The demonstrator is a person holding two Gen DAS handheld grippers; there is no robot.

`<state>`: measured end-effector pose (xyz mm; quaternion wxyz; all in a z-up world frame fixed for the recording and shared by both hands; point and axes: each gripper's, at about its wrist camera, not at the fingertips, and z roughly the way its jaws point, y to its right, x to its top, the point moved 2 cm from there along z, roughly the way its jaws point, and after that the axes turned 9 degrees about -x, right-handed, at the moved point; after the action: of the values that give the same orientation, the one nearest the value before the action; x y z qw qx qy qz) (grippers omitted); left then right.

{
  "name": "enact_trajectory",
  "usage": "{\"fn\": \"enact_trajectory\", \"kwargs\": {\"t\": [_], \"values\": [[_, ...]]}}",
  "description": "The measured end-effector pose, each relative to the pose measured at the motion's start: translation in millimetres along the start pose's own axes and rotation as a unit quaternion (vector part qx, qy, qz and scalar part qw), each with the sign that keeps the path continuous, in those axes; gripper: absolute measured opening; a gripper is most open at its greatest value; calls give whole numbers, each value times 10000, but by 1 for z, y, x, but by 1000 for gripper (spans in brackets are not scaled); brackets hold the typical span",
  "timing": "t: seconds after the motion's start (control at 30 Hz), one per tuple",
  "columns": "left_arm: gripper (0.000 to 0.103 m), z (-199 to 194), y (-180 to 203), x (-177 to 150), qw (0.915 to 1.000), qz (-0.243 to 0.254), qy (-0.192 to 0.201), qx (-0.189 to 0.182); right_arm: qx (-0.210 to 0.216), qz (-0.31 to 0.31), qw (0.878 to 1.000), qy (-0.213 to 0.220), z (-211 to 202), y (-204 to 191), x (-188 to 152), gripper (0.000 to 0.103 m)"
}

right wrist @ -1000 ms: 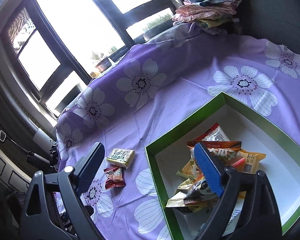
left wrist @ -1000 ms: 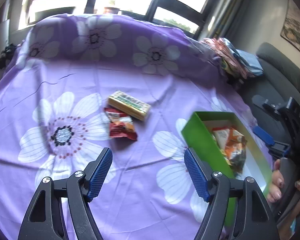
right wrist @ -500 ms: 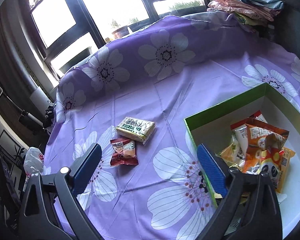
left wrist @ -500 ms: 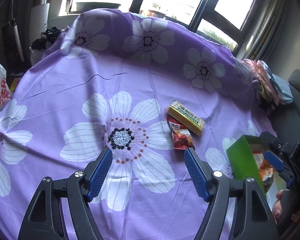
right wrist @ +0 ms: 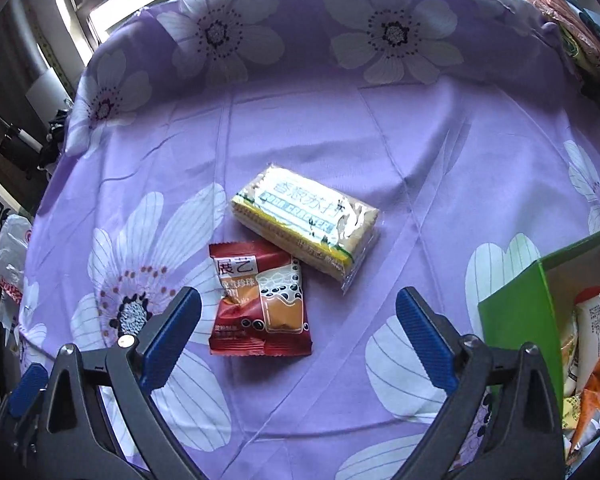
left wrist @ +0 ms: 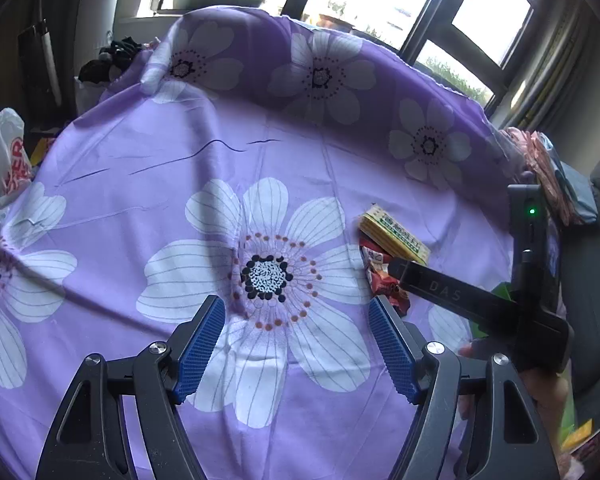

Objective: Organize snacks
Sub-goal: 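Move the right gripper back to the red wrapped packet, then grasp the red wrapped packet with the right gripper, then lift the red packet and carry it over the box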

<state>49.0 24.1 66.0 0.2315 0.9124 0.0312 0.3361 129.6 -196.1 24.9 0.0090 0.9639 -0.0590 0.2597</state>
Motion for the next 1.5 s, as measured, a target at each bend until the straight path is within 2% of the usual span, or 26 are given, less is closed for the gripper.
{"fn": "enact_trajectory", "kwargs": {"t": [0.1,0.23,0.27,0.3,0.33,0.4,0.43,0.47,0.63,0.77,1.03,1.07,1.17,1.23,1.37,1.43,1.47,1.5], "values": [[74,3,1,-2,10000,13,-76,60,-129,35,9997,-192,16,3,-5,99],[74,6,4,-4,9999,72,-147,46,114,165,9994,-271,26,7,-8,95],[74,7,4,-4,9998,84,-151,44,85,161,9996,-235,27,7,-8,90],[74,8,5,-4,9998,103,-161,48,22,123,9998,-173,26,7,-8,78],[74,8,5,-5,9997,121,-178,63,62,74,9999,-125,24,4,-8,71],[74,10,6,-6,9996,147,-217,93,409,55,9990,-153,22,2,-9,45],[74,11,6,-6,9996,154,-234,100,567,58,9982,-193,22,1,-9,39],[74,11,6,-7,9995,154,-246,103,736,63,9970,-248,22,-1,-10,34],[74,11,5,-7,9996,129,-251,83,653,1,9976,-236,14,-10,-13,25],[74,10,3,-6,9996,76,-239,93,832,20,9963,-200,-3,-7,-16,16],[74,9,4,-6,9996,98,-264,47,1246,174,9913,-375,-23,0,-35,10],[74,8,4,-6,9996,100,-265,44,1278,173,9911,-337,-28,1,-37,3],[74,9,3,-6,9996,85,-274,41,1470,212,9888,-155,-47,6,-42,4],[74,9,3,-7,9995,78,-288,48,1585,275,9868,-209,-50,11,-48,4],[74,12,4,-9,9994,81,-338,53,1312,384,9905,-124,-51,19,-50,7],[74,16,6,-10,9992,114,-376,52,1407,514,9886,-122,-49,23,-48,9],[74,18,7,-11,9991,127,-404,51,1455,552,9877,-132,-49,24,-47,14],[74,21,8,-11,9989,145,-434,54,1455,552,9877,-128,-48,24,-46,28]]}}
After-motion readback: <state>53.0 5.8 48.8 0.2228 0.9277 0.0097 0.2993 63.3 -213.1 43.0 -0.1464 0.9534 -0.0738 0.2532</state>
